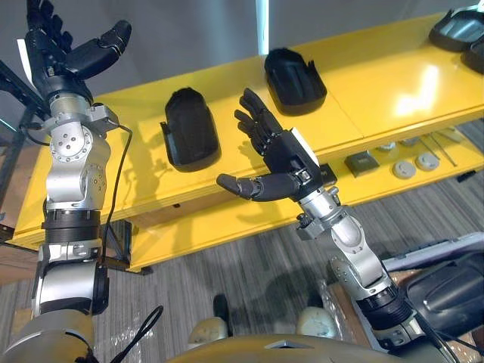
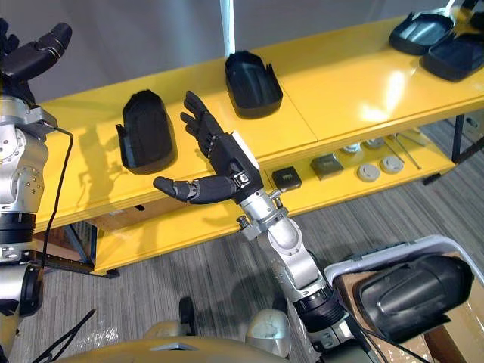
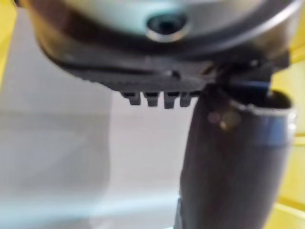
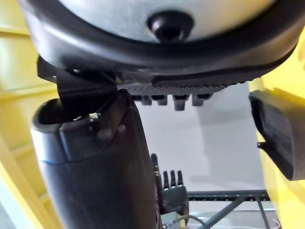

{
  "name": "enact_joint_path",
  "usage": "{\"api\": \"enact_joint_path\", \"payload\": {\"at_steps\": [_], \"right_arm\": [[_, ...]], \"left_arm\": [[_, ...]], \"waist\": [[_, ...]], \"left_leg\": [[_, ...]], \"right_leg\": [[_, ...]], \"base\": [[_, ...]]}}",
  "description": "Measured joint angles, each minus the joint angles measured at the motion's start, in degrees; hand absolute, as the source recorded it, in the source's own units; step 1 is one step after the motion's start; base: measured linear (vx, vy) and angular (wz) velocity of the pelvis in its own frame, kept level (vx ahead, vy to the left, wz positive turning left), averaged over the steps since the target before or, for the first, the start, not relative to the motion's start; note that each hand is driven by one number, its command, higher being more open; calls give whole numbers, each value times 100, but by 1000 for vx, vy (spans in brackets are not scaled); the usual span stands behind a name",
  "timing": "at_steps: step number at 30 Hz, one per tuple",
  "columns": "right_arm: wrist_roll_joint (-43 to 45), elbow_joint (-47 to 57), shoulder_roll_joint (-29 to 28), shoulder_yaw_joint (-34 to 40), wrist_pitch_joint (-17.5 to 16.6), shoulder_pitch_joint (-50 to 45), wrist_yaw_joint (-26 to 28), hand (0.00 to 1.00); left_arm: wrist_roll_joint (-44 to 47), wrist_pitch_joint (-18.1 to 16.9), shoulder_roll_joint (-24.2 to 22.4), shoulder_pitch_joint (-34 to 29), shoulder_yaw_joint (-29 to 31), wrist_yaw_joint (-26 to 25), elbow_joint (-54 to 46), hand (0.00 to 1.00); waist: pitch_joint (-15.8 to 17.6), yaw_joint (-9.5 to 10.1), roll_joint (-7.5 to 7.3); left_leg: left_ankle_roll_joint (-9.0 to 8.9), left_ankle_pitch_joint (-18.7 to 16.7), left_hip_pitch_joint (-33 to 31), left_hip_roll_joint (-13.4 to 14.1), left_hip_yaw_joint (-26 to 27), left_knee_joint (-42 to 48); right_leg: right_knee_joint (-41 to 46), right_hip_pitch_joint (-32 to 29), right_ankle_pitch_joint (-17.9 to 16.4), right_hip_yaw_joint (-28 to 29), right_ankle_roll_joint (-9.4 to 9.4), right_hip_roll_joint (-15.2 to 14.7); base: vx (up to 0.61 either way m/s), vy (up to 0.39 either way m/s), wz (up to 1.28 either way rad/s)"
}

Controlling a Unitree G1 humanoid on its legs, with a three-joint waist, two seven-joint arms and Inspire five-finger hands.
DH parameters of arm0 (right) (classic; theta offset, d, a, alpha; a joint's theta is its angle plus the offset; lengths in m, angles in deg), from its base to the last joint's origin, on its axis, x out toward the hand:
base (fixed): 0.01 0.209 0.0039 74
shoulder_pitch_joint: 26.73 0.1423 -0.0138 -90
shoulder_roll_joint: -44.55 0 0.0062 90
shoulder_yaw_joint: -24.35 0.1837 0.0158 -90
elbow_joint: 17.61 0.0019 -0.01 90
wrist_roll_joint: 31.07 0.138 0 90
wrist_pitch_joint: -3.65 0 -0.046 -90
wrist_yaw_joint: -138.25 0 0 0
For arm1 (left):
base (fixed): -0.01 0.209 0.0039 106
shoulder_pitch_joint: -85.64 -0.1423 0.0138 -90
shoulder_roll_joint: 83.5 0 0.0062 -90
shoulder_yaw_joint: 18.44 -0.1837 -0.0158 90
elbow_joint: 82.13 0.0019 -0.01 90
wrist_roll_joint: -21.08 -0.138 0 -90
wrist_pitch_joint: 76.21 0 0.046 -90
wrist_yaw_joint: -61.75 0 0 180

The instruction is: Walk over and take three plastic housings, then place them on the shelf

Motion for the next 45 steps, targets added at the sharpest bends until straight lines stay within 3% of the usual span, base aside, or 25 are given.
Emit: {"api": "enact_joint_path", "payload": {"at_steps": [5, 8, 11, 13, 14, 19, 29, 32, 45], "right_arm": [[-258, -19, 7, 40, -4, -112, -128, 100], [-522, -22, 27, 254, -36, -293, -295, 100], [-890, -23, 22, 570, -76, -575, -584, 100], [-1013, -22, 19, 701, -103, -749, -706, 100], [-1115, -21, -1, 752, -109, -918, -818, 100], [-1904, -1, -148, 739, -110, -1067, -1009, 100], [-3144, -96, -129, 468, -33, -1014, -1558, 100], [-3669, -605, -42, 244, 114, -495, -1769, 100], [-4760, -2560, 55, 108, 869, 1623, -2727, 100]], "left_arm": [[81, -232, 2, -210, 63, 392, -189, 100], [27, -572, -25, -1161, 292, 577, -928, 100], [-122, -931, -613, -2478, 662, 748, -1792, 100], [-180, -1086, -1225, -3334, 775, 835, -2302, 100], [-442, -1120, -1787, -4090, 766, 937, -2606, 100], [-1086, -1095, -2249, -5207, 720, 1175, -2763, 100], [-1242, -1098, -2580, -5642, 450, 1317, -3068, 100], [-1162, -1099, -2611, -5650, 278, 1321, -3068, 100], [-891, -1144, -2722, -5469, -479, 1381, -3066, 100]], "waist": [[-203, -7, -1], [-350, -12, 22], [-472, 70, 21], [-528, 201, -4], [-608, 301, -54], [-734, 551, -226], [-779, 749, -313], [-765, 770, -321], [-26, 1071, -263]], "left_leg": [[0, -4, 53, -2, 3, -12], [-9, -13, 67, 1, -1, -13], [-23, -25, 94, 4, -51, -17], [-31, -43, 124, 14, -76, -30], [-48, -56, 116, 36, -149, -31], [-93, -54, 3, 100, -329, -32], [-86, 29, -272, 89, -541, -30], [-83, 58, -356, 89, -673, -29], [-88, 283, -767, 86, -1169, -27]], "right_leg": [[-233, 166, 116, -56, 0, 13], [-242, 186, 134, -59, -1, 18], [-378, 321, 173, -120, 11, 33], [-466, 407, 177, -151, 8, 51], [-535, 487, 181, -254, -11, 80], [-615, 559, 149, -457, -33, 154], [-626, 456, 164, -690, -61, 157], [-611, 459, 171, -814, -56, 172], [-252, 222, 46, -1223, -134, 173]], "base": [[-14, 2, 0], [0, 0, 0], [-6, -2, 8], [-25, -6, 10], [-28, -14, 19], [-36, -22, 19], [-5, -4, 13], [13, -19, 23], [-42, -14, 19]]}}
